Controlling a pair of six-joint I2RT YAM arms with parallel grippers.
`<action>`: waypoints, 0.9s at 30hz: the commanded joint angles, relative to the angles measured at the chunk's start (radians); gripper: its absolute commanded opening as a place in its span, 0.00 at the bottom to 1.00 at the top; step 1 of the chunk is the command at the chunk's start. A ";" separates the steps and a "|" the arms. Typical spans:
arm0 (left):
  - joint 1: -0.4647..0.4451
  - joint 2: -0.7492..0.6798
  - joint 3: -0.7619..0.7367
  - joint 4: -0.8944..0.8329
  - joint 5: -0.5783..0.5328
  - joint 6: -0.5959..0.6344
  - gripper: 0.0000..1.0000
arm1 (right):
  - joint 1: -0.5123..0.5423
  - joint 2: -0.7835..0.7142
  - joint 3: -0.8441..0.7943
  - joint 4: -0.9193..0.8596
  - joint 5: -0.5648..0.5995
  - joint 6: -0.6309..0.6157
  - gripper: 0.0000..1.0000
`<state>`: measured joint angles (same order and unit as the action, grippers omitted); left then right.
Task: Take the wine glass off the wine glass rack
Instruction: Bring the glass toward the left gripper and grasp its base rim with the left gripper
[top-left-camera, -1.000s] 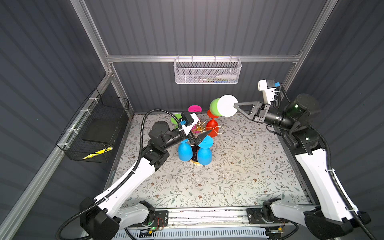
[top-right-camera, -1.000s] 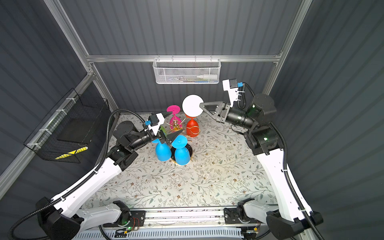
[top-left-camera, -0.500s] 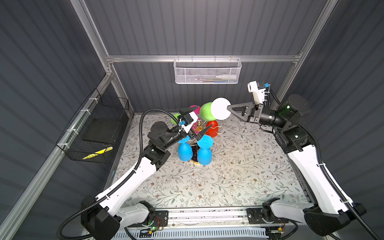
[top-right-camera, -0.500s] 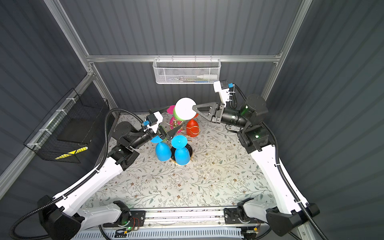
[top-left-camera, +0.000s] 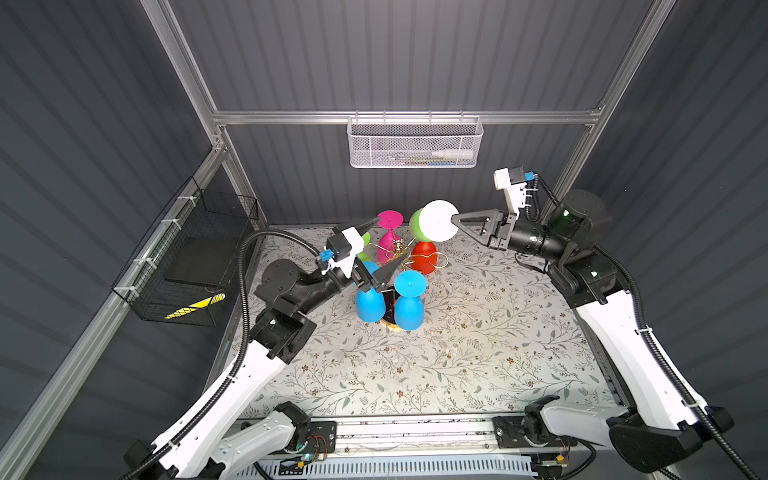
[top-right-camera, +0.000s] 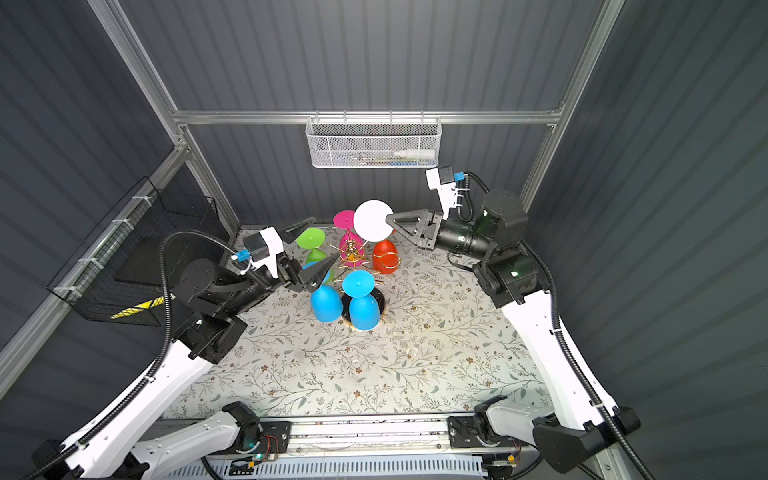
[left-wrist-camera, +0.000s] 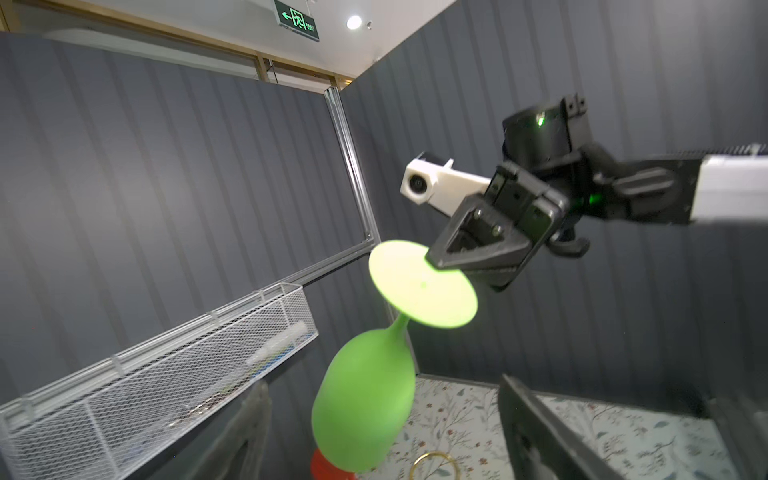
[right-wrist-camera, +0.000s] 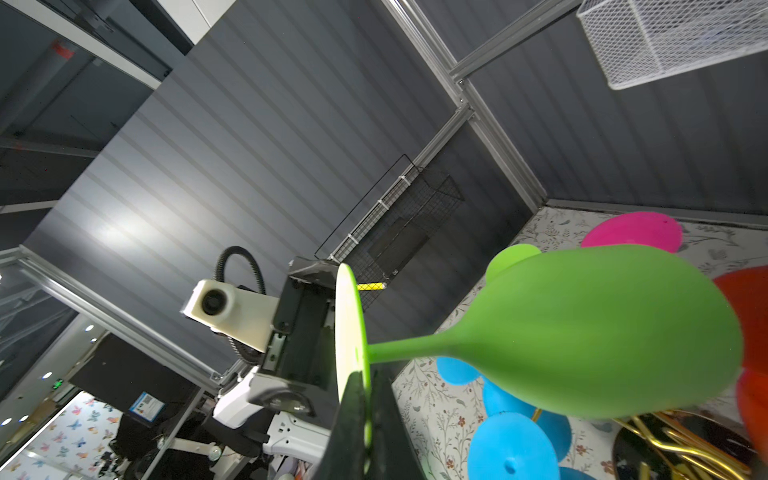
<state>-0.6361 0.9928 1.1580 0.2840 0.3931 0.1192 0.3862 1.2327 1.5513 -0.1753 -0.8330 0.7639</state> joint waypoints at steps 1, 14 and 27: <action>-0.005 0.050 0.143 -0.197 0.015 -0.160 0.79 | 0.009 -0.004 0.026 -0.040 0.050 -0.111 0.00; 0.154 0.313 0.422 -0.263 0.388 -0.644 0.66 | 0.026 -0.036 -0.012 -0.007 0.086 -0.237 0.00; 0.201 0.401 0.392 0.051 0.618 -0.949 0.62 | 0.031 -0.023 -0.013 0.030 0.097 -0.255 0.00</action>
<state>-0.4332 1.3849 1.5459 0.2489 0.9291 -0.7506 0.4095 1.2037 1.5314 -0.1852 -0.7471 0.5308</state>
